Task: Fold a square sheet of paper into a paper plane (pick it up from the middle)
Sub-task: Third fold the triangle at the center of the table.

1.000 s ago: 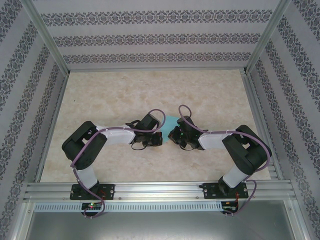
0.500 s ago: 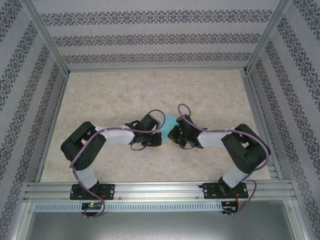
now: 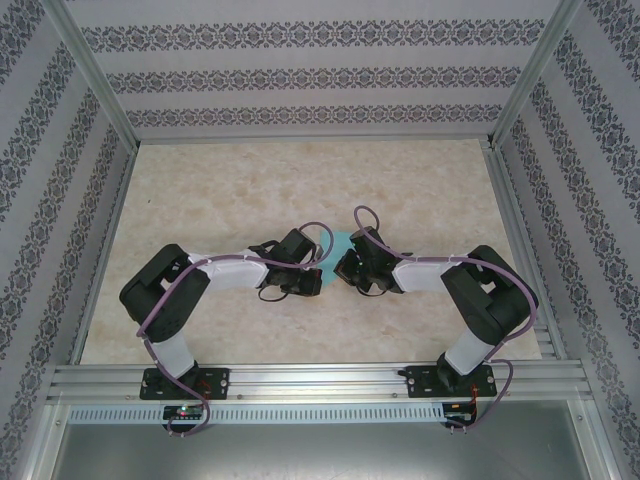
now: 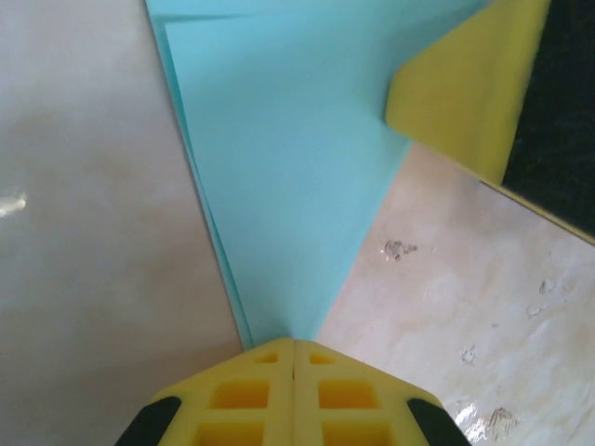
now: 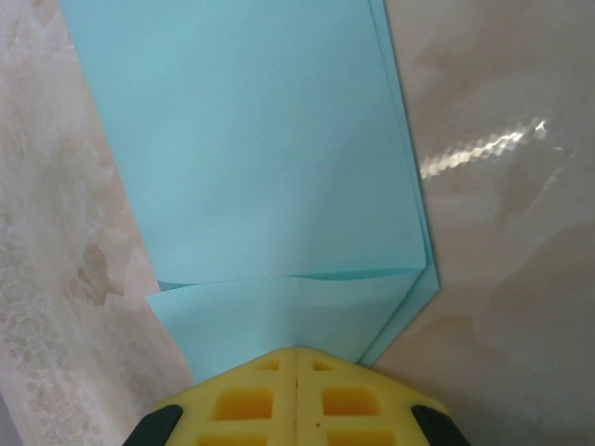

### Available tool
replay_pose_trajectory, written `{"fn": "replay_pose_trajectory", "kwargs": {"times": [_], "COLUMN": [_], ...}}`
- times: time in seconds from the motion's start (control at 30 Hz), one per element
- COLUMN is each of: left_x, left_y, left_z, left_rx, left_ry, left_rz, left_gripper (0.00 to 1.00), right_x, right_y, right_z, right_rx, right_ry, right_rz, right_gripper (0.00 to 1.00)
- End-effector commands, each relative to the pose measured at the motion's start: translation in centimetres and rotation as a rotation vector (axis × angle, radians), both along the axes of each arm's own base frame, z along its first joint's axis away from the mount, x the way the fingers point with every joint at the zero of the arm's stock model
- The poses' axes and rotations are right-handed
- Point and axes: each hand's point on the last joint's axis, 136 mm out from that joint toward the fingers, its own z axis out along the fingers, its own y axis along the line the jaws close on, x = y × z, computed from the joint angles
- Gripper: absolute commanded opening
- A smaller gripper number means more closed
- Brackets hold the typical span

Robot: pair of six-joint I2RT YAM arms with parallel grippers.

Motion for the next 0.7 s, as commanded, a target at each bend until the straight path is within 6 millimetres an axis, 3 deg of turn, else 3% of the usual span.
{"fn": "replay_pose_trajectory", "kwargs": {"times": [0.0, 0.27, 0.5, 0.67], "left_x": [-4.6, -3.9, -1.4, 0.1], "left_y": [3.4, 3.7, 1.1, -0.3], "left_z": [-2.5, -1.7, 2.7, 3.3], "left_rx": [0.127, 0.153, -0.002, -0.064], "left_ry": [0.158, 0.117, -0.012, -0.043], "left_rz": [-0.058, -0.051, -0.018, 0.029], "left_gripper": [0.04, 0.03, 0.02, 0.02], "right_x": [-3.2, -3.2, -2.3, -1.3], "right_y": [-5.3, -5.2, -4.6, -4.3], "right_z": [-5.6, -5.5, -4.2, -2.6], "right_rx": [-0.240, -0.234, -0.195, -0.158], "right_ry": [0.160, 0.156, 0.103, 0.046], "right_rz": [-0.054, -0.051, -0.037, -0.027], "right_gripper": [0.00, 0.00, 0.00, 0.00]}}
